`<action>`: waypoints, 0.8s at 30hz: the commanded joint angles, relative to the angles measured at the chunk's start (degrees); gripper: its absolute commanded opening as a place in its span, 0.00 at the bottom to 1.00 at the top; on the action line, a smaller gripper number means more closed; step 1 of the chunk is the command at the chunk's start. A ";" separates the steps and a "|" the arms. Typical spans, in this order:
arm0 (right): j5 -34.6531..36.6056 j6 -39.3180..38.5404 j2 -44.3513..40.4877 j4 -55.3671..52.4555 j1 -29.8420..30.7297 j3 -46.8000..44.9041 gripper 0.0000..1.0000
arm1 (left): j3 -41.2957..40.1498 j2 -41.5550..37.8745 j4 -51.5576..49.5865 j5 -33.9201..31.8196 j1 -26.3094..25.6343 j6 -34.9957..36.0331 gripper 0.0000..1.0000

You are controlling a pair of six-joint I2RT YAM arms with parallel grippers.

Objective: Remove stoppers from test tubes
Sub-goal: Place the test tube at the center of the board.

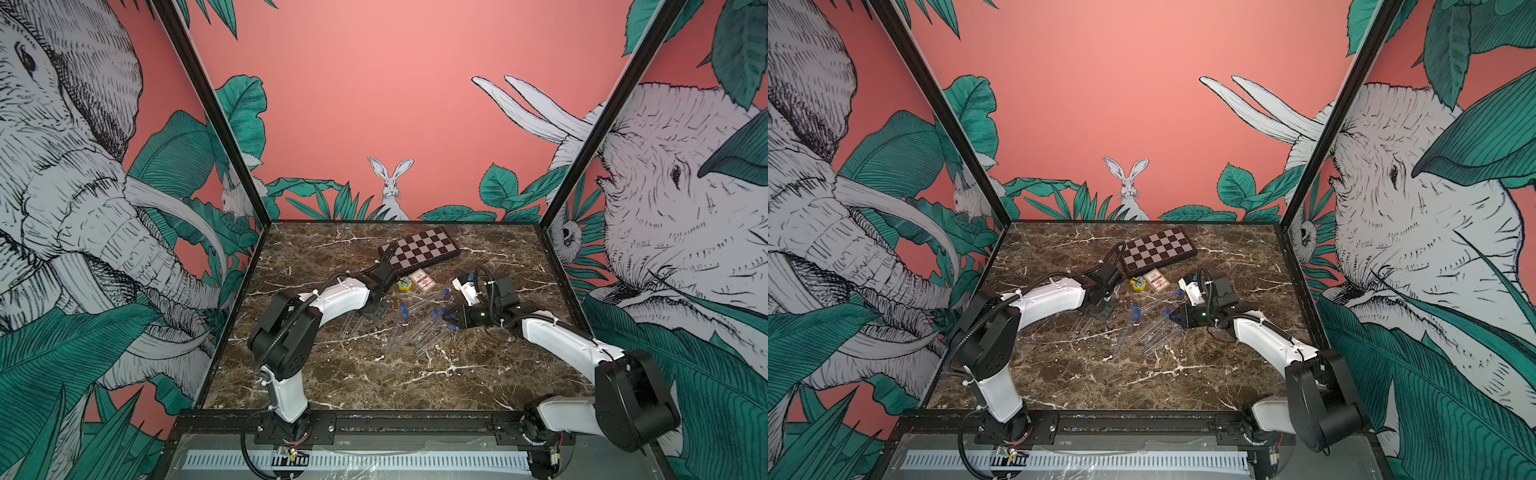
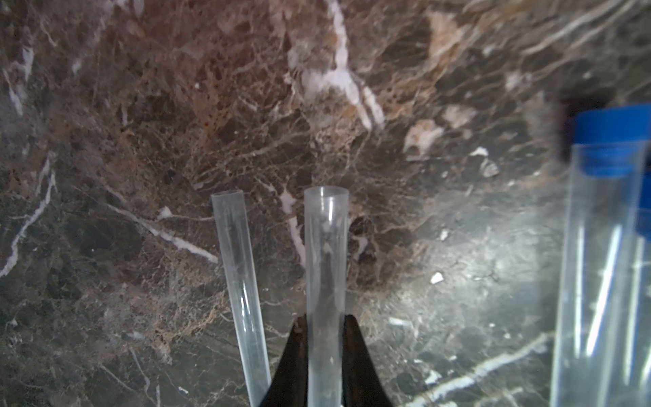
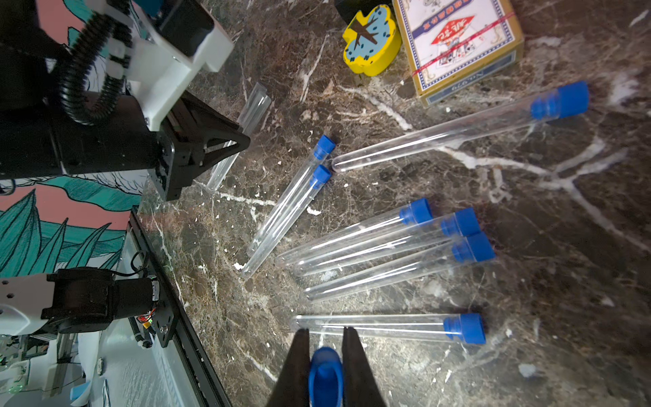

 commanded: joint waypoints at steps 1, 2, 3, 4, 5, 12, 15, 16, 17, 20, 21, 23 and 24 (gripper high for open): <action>1.08 -1.01 -0.97 -0.38 -0.36 1.39 0.13 | 1.03 -0.02 -1.94 -1.27 0.03 -2.41 0.08; 1.17 -1.14 -0.75 -0.40 -0.36 1.62 0.13 | 1.02 0.44 -1.94 -1.18 0.03 -2.51 0.08; 1.17 -1.06 -0.53 -0.48 -0.46 1.83 0.13 | 0.94 0.79 -1.85 -1.04 -0.02 -2.55 0.09; 1.04 -1.14 -0.32 -0.52 -0.45 2.09 0.13 | 0.71 1.04 -1.60 -0.83 0.02 -2.60 0.08; 0.71 -1.07 -0.06 -0.57 -0.51 2.37 0.13 | 0.34 1.17 -1.30 -0.58 0.00 -2.75 0.08; 1.36 -0.87 -0.79 -1.14 -0.50 2.65 0.13 | -1.17 1.88 0.49 0.54 0.03 -3.39 0.10; 2.04 -1.21 -1.18 -2.23 -0.54 2.67 0.13 | -1.34 1.97 0.59 0.36 0.01 -3.34 0.14; 2.12 -1.15 -1.32 -2.37 -0.54 2.65 0.13 | -1.27 2.05 0.57 0.41 0.03 -3.30 0.16; 2.18 -1.07 -1.53 -2.35 -0.54 2.54 0.13 | -1.32 2.05 0.61 0.60 0.03 -3.38 0.19; 2.78 -0.84 -2.50 -2.95 -0.54 2.08 0.14 | -1.44 1.76 0.72 0.76 0.02 -3.56 0.28; 3.08 -0.86 -3.09 -3.22 -0.54 1.99 0.14 | -1.48 1.52 0.72 0.72 0.02 -3.56 0.29; 3.80 -0.71 -4.22 -3.80 -0.54 1.86 0.14 | -1.64 0.71 0.48 0.43 -0.01 -3.65 0.36; 4.35 -0.88 -4.94 -4.38 -0.54 1.77 0.14 | -1.63 0.20 0.39 0.43 -0.05 -3.60 0.38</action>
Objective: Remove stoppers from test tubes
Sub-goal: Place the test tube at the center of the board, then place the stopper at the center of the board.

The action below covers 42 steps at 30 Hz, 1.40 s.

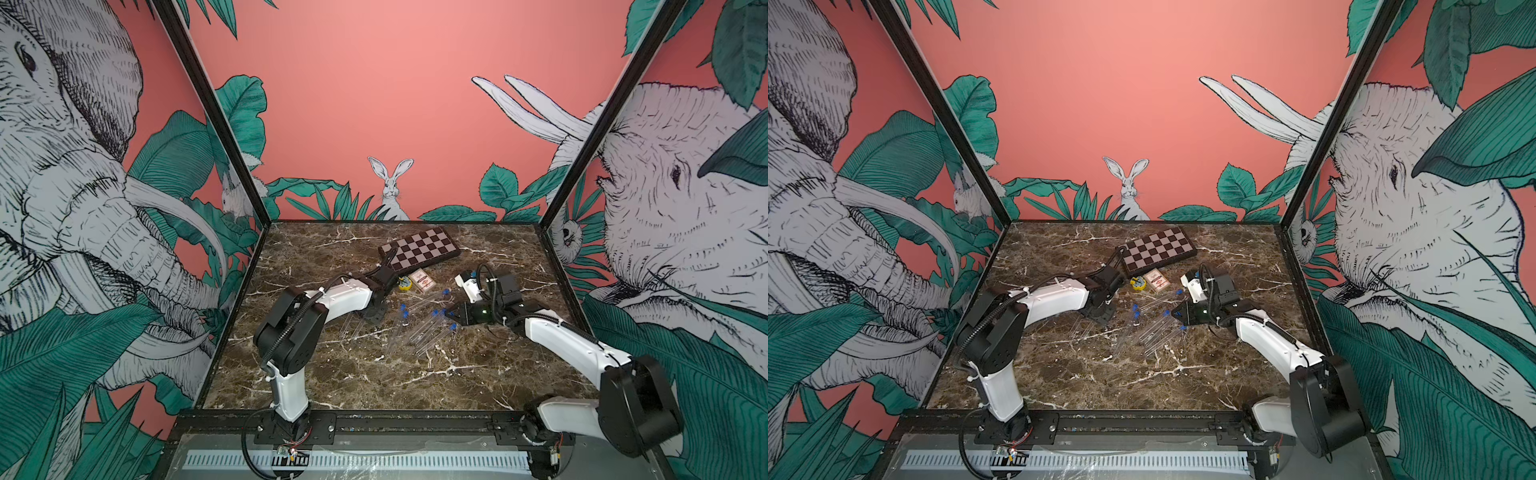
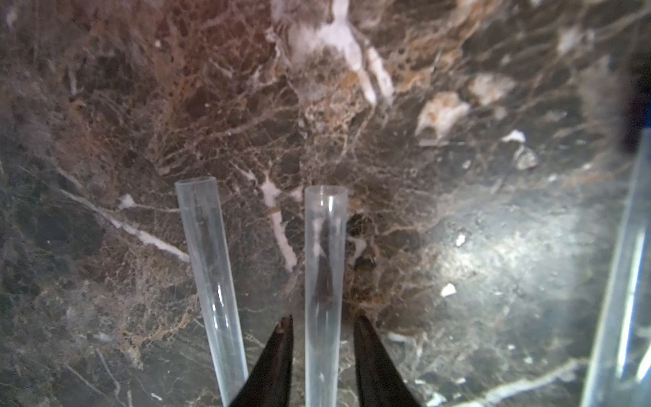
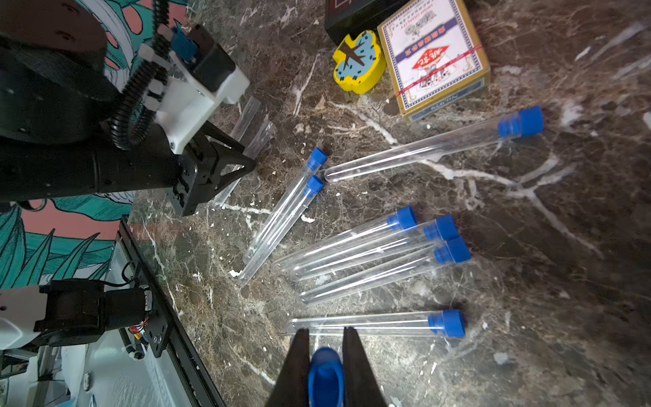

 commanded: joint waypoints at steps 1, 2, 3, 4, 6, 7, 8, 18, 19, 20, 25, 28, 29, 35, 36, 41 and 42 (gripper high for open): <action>2.18 -1.04 -2.78 -1.96 -0.21 -0.15 0.15 | -0.96 -2.38 -0.44 -0.24 0.00 -1.13 0.39; 3.10 -1.41 -3.23 -2.78 -0.21 -0.02 0.15 | -0.86 -3.05 -0.69 -0.26 0.03 -0.97 0.40; 4.00 -1.78 -3.57 -3.70 -0.21 0.06 0.15 | -0.75 -3.61 -0.96 -0.27 0.00 -0.91 0.40; 4.73 -2.22 -3.73 -4.55 -0.21 0.31 0.15 | -0.63 -4.15 -1.28 -0.38 -0.02 -0.79 0.40; 6.99 -3.27 -3.78 -7.41 -0.21 1.24 0.15 | -0.19 -5.55 -2.03 -0.70 0.03 -0.61 0.42; 7.85 -3.47 -3.92 -8.60 -0.21 1.53 0.15 | 0.04 -6.21 -2.56 -0.76 -0.01 -0.57 0.44; 8.71 -3.61 -4.27 -9.35 -0.21 1.64 0.15 | 0.43 -6.99 -3.19 -0.95 -0.03 -0.52 0.47; 22.17 -7.05 -0.46 -16.39 -0.21 4.65 0.15 | 0.91 -15.76 -5.73 0.23 -1.26 0.28 0.63; 23.14 -7.65 0.48 -16.79 -0.27 5.09 0.15 | 0.75 -16.48 -5.76 0.35 -1.50 0.34 0.64; 23.91 -8.12 1.58 -16.95 -0.37 5.60 0.15 | 0.59 -17.12 -5.95 0.55 -1.85 0.45 0.64; 27.30 -10.01 6.78 -16.90 -1.41 8.00 0.15 | -0.87 -19.78 -3.56 4.28 -5.02 1.89 0.65; 29.96 -12.04 10.42 -18.94 -1.60 10.50 0.14 | -2.80 -22.06 0.18 5.61 -8.39 3.55 0.68; 30.67 -12.48 11.42 -19.31 -1.69 11.14 0.14 | -2.81 -22.34 0.24 5.75 -9.20 3.49 0.69; 31.47 -13.86 14.74 -17.98 -2.37 11.62 0.15 | -4.32 -23.87 0.15 6.00 -9.81 2.72 0.70; 31.32 -14.06 15.56 -17.71 -2.40 11.73 0.15 | -4.59 -23.88 0.13 6.20 -9.81 2.57 0.69; 29.82 -15.63 20.79 -17.84 -2.37 13.48 0.15 | -5.06 -22.84 -0.48 5.92 -9.81 2.21 0.69; 29.67 -15.78 21.52 -17.79 -2.40 13.69 0.15 | -5.10 -22.64 -0.55 5.72 -9.81 2.14 0.69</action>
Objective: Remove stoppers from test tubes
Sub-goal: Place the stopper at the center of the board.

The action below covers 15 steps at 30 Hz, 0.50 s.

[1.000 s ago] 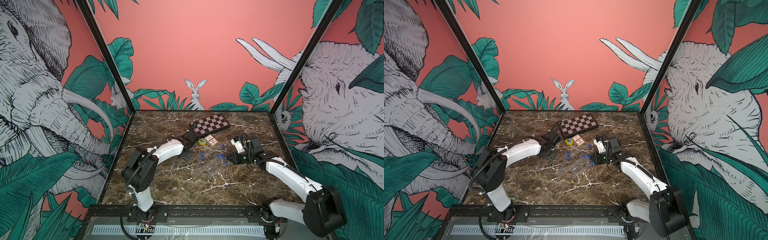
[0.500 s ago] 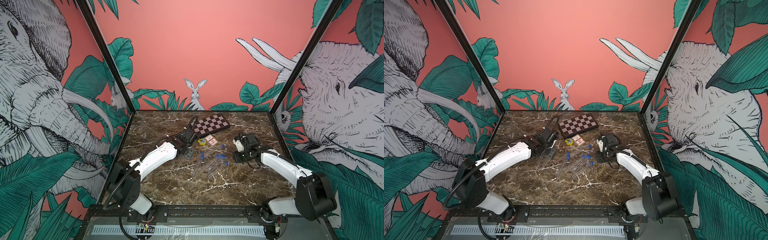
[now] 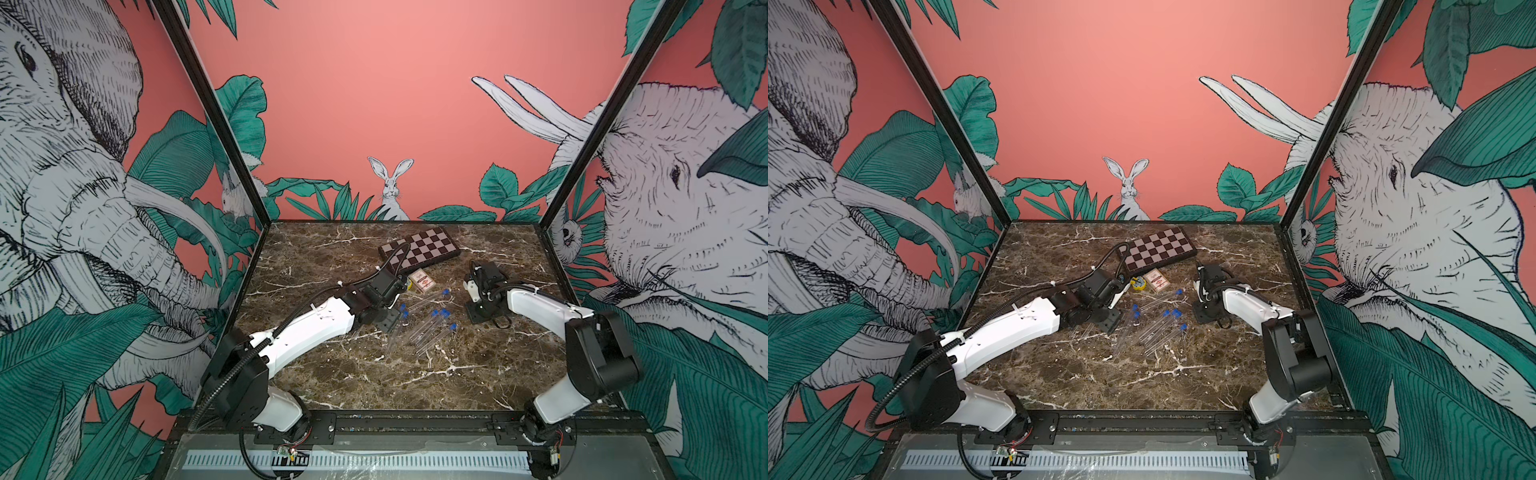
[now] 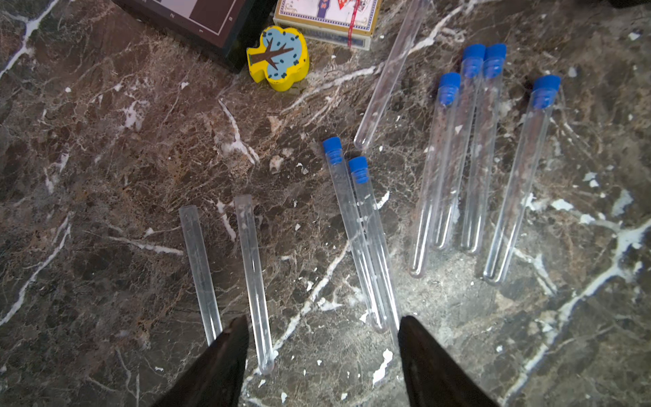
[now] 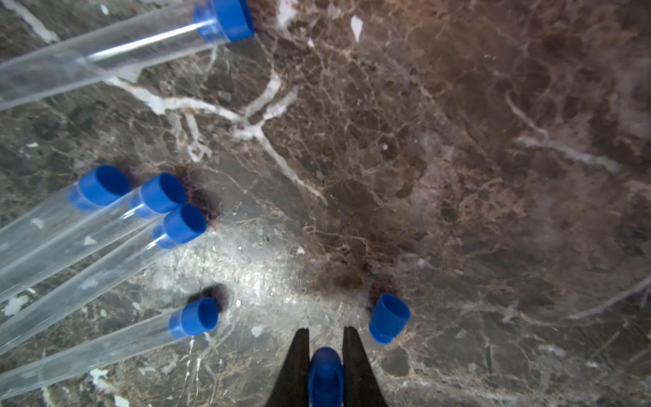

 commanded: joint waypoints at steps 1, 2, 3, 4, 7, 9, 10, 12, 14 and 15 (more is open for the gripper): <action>-0.24 -1.62 2.43 -0.60 -0.22 1.49 0.15 | -0.87 -0.22 -0.24 -0.05 0.11 -0.88 0.69; -0.15 -1.73 2.85 -0.49 -0.22 1.55 0.15 | -0.95 0.05 -0.09 -0.11 0.07 -0.99 0.69; 0.13 -1.79 3.26 -0.40 -0.22 1.57 0.15 | -0.97 0.42 0.03 -0.11 0.11 -1.19 0.69; 0.45 -1.80 3.51 -0.39 -0.21 1.55 0.16 | -0.95 0.76 0.17 -0.11 0.07 -1.35 0.69; 1.75 -2.29 4.25 -0.63 -0.18 1.73 0.18 | -0.65 2.12 0.27 -0.43 0.11 -1.91 0.69; 3.19 -2.40 4.51 -1.39 -0.04 2.07 0.19 | -0.36 3.18 0.36 -0.63 0.11 -2.29 0.69; 3.41 -2.52 4.49 -1.60 -0.04 1.91 0.20 | -0.25 3.70 0.39 -0.63 0.10 -2.39 0.69; 3.97 -2.45 4.22 -1.61 -0.09 1.80 0.22 | 0.38 5.11 0.17 -0.78 0.11 -2.73 0.69; 3.90 -2.36 4.08 -1.67 -0.04 1.79 0.26 | 1.04 6.34 0.04 -1.13 0.11 -3.14 0.69; 3.80 -2.28 3.91 -1.54 -0.04 1.66 0.27 | 1.36 6.95 0.06 -1.28 0.11 -3.36 0.69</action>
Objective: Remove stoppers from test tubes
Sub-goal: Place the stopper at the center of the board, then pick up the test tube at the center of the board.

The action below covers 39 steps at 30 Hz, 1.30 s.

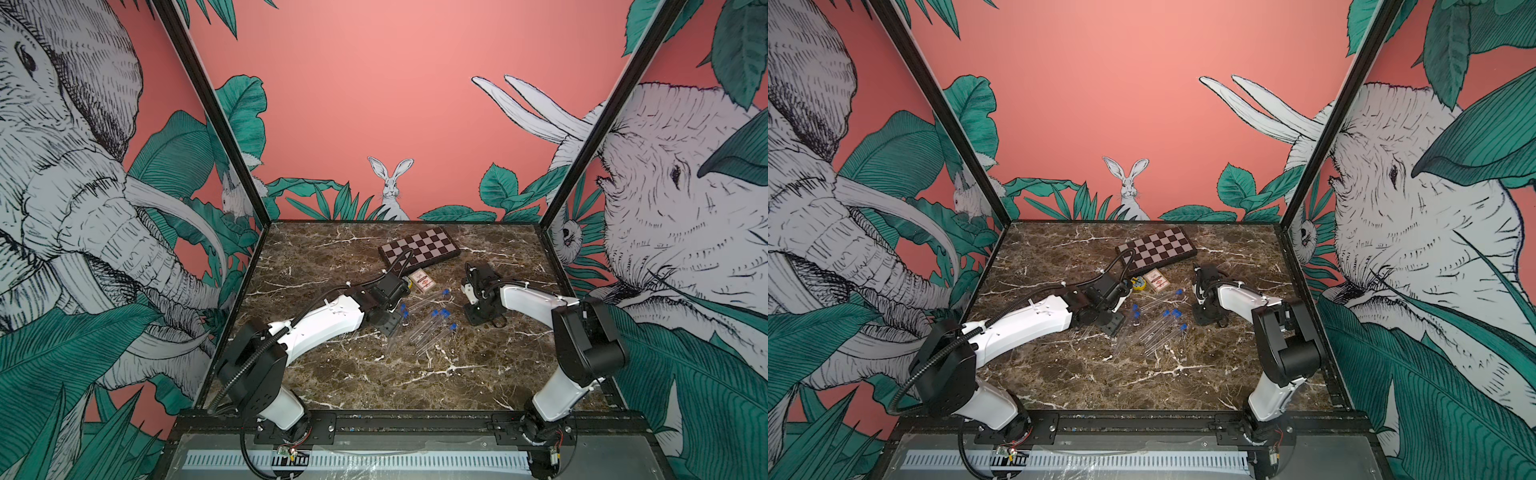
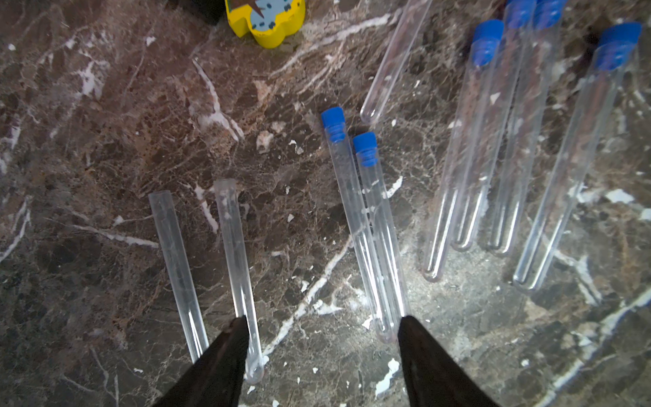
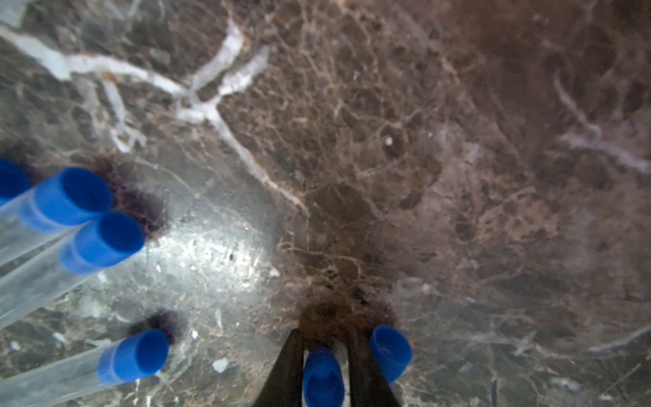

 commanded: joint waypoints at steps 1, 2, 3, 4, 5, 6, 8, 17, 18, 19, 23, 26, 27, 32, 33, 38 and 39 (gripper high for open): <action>0.96 -0.36 -0.29 -1.26 0.00 0.88 0.29 | 1.75 1.23 -0.16 -1.10 0.18 -2.02 0.69; 0.86 -0.31 -0.54 -1.15 0.07 0.83 0.31 | 2.24 1.86 -0.18 -1.20 0.20 -2.21 0.69; 0.81 -0.22 -0.70 -0.97 0.10 0.79 0.33 | 2.73 2.39 -0.47 -1.21 0.26 -2.37 0.69; 0.77 -0.21 -0.89 -0.90 0.20 0.74 0.34 | 3.12 2.86 -0.52 -1.34 0.33 -2.51 0.69; 0.93 -0.22 -1.16 -0.94 0.29 0.75 0.34 | 3.57 3.33 -0.60 -1.34 0.46 -2.71 0.69; 1.10 -0.12 -1.58 -0.83 0.41 0.67 0.35 | 3.86 3.77 -0.60 -1.22 0.70 -2.98 0.69; 0.83 -0.08 -2.72 -0.21 0.63 0.20 0.36 | 4.17 4.57 -0.35 -0.92 1.44 -3.49 0.68; -2.70 0.85 -10.30 1.29 1.30 -1.76 0.39 | 6.13 8.65 0.16 0.29 2.81 -4.75 0.62; -3.41 1.23 -11.00 1.53 1.30 -2.08 0.39 | 6.45 9.11 0.13 0.41 2.83 -4.83 0.62; -4.40 1.73 -11.83 1.91 1.38 -2.62 0.40 | 6.85 9.69 0.32 0.75 2.83 -4.98 0.62; -7.72 4.12 -15.19 4.41 1.73 -5.85 0.46 | 7.89 12.09 0.97 1.65 2.80 -5.50 0.62; -9.88 5.59 -17.28 4.65 2.08 -7.20 0.55 | 7.75 12.80 1.21 1.57 2.83 -6.04 0.62; -10.68 6.19 -18.11 4.74 2.32 -7.48 0.58 | 7.43 12.69 1.53 1.69 2.79 -6.14 0.62; -12.84 8.79 -22.24 6.07 2.95 -9.04 0.77 | 6.62 12.79 2.53 1.67 2.83 -6.51 0.63; -13.08 9.28 -22.87 6.70 2.97 -9.49 0.81 | 6.68 12.96 2.63 1.78 2.83 -6.58 0.64; -14.64 10.88 -22.47 8.91 3.18 -11.16 0.89 | 7.26 13.61 2.02 1.54 3.10 -6.60 0.64; -15.16 11.29 -22.19 9.54 3.19 -11.52 0.89 | 7.15 13.55 2.06 1.47 3.17 -6.68 0.64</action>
